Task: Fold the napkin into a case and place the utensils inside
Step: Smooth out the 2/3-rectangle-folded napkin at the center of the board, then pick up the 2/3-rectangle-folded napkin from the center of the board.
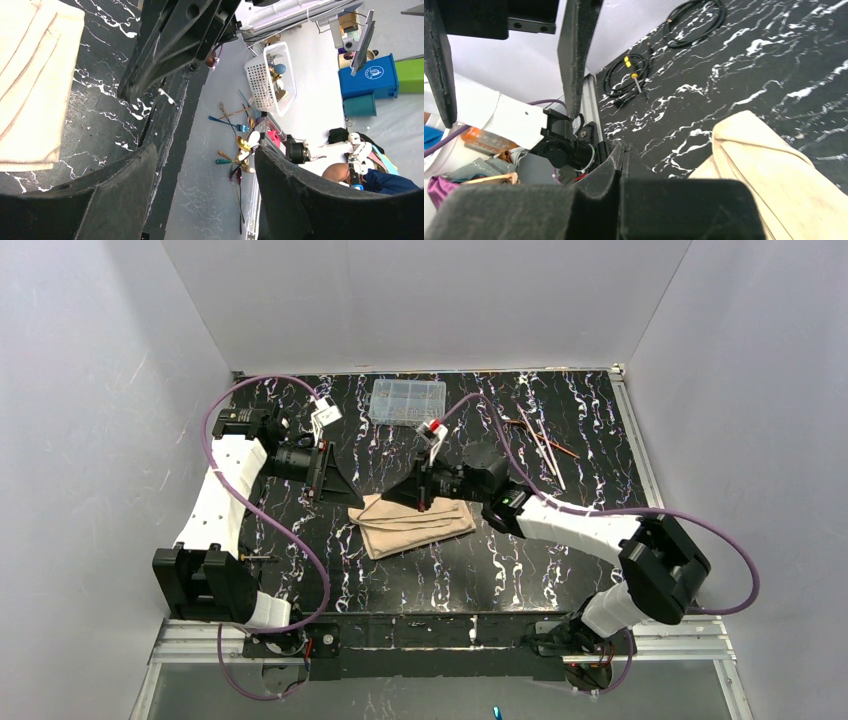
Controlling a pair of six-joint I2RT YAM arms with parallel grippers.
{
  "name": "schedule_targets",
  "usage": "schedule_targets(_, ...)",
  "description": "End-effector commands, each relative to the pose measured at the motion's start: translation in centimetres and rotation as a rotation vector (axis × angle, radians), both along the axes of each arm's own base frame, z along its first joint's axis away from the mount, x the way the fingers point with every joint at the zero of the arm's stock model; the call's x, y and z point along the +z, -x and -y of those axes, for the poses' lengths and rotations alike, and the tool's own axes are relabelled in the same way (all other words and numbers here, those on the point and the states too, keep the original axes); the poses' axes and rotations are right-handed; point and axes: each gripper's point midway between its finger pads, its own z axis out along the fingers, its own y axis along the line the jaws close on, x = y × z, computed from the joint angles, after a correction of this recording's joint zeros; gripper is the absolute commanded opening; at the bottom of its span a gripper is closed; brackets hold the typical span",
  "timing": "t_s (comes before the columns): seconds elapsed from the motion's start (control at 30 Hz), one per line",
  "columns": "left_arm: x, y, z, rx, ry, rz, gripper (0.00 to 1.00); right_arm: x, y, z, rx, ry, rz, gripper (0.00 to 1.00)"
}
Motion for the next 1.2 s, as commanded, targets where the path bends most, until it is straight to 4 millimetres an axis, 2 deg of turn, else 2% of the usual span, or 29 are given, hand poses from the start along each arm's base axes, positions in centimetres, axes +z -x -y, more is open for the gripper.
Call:
schedule_targets(0.0,0.9,1.3,0.0,-0.001,-0.008,-0.075,0.69,1.3,-0.4,2.1,-0.053,-0.012,0.045,0.01)
schedule_targets(0.13,0.4,0.9,-0.1,-0.004,-0.026,-0.065,0.69,-1.5,-0.4,3.4,-0.059,0.106,0.023,0.01)
schedule_targets(0.17,0.0,0.9,-0.3,-0.010,-0.040,-0.049,0.69,-2.4,-0.5,3.8,-0.063,0.151,0.025,0.03)
schedule_targets(0.2,-0.7,0.8,-0.6,-0.020,-0.075,-0.015,0.69,-3.3,-0.7,4.1,-0.070,0.198,0.034,0.10)
schedule_targets(0.23,-1.7,0.6,-1.0,-0.029,-0.123,0.024,0.70,-4.1,-1.1,4.5,-0.088,0.243,0.048,0.15)
schedule_targets(0.3,-5.0,0.2,-2.6,-0.073,-0.290,0.135,0.70,-5.7,-2.5,5.1,-0.130,0.327,0.064,0.26)
schedule_targets(0.4,-9.5,-0.5,-5.0,-0.165,-0.498,0.344,0.71,-6.9,-4.9,4.7,-0.140,0.335,0.014,0.32)
schedule_targets(0.47,-11.0,-0.4,-5.8,-0.241,-0.570,0.490,0.72,-7.4,-6.1,3.6,-0.117,0.317,-0.024,0.35)
schedule_targets(0.53,-11.6,-0.1,-6.1,-0.307,-0.591,0.645,0.73,-7.9,-7.0,2.5,-0.095,0.312,-0.037,0.39)
schedule_targets(0.6,-11.4,0.0,-5.8,-0.333,-0.571,0.783,0.83,-8.3,-7.5,1.3,-0.069,0.307,-0.046,0.41)
schedule_targets(0.63,-11.1,0.2,-5.5,-0.333,-0.554,0.818,0.93,-8.7,-7.7,1.0,-0.062,0.312,-0.056,0.41)
schedule_targets(0.67,-11.0,0.3,-5.3,-0.328,-0.540,0.834,0.98,-9.0,-7.9,0.8,-0.055,0.316,-0.065,0.42)
schedule_targets(0.8,-11.5,1.2,-4.8,-0.345,-0.501,0.753,0.99,-10.3,-8.2,0.6,-0.057,0.344,-0.081,0.44)
schedule_targets(0.93,-12.9,2.5,-4.3,-0.491,-0.415,0.698,0.98,-11.6,-8.4,0.6,-0.054,0.361,-0.102,0.46)
schedule_targets(1.0,-14.2,2.5,-4.1,-0.560,-0.424,0.749,0.98,-12.4,-8.5,0.5,-0.043,0.356,-0.140,0.46)
schedule_targets(1.17,-17.5,0.4,-3.6,-0.651,-0.517,1.069,0.98,-13.2,-9.1,0.3,-0.045,0.325,-0.189,0.48)
